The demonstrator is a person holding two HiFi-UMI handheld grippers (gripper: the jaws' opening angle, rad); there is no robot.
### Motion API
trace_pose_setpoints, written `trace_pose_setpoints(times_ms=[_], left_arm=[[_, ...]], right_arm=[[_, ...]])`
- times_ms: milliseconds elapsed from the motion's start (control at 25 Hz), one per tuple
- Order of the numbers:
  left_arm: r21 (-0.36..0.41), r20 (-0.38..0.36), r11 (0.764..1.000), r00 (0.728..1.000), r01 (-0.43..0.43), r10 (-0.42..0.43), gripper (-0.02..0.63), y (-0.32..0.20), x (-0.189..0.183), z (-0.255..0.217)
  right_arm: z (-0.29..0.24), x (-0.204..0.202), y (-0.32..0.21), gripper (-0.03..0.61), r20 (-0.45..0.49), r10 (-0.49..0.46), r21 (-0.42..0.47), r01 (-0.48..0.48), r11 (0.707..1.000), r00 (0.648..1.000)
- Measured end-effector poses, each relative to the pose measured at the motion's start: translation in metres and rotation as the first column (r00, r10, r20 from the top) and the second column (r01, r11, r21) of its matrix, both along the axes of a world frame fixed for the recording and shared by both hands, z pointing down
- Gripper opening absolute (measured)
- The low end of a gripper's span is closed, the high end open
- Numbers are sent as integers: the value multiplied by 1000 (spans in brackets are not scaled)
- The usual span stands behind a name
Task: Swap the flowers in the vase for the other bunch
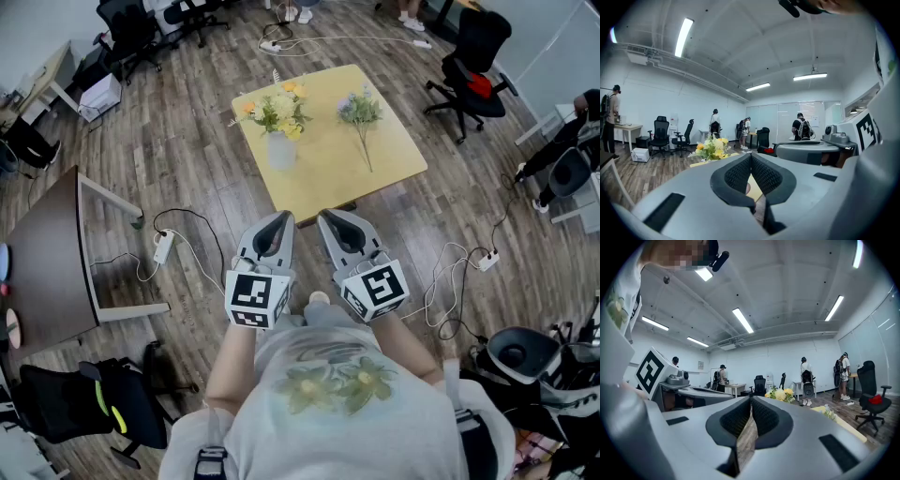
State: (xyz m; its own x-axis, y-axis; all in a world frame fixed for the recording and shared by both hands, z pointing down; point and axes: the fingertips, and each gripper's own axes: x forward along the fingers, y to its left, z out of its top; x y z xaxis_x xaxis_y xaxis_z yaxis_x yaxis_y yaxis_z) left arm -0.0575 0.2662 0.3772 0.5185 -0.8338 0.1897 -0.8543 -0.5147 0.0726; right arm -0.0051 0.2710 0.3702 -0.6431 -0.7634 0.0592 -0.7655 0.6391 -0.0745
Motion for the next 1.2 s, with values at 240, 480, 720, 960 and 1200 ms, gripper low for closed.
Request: trace_pose_setpoints(times_ms=[240,480,720,960,1200], left_arm=[[-9,-1,1000,1000,23,-23,17,-12,22,9],[-13,-3,998,998,56,-56,17,-20,41,21],[-26,12,997,998,68,-68,17,-30,46,29],[-32,6,997,997,72,-72,17,-63,38,35],[-53,5,995,997,84,-83,17,-113,22,46]], right_arm=[[11,21,-8,40,-1,-47,-3,47,999,999],[20,41,-20,38,2,-78,13,78,997,997],[30,55,-36,38,5,-51,-5,51,999,999],[38,51,-70,37,11,-52,-24,53,998,999],[41,44,-120,38,-13,-41,-31,41,999,999]])
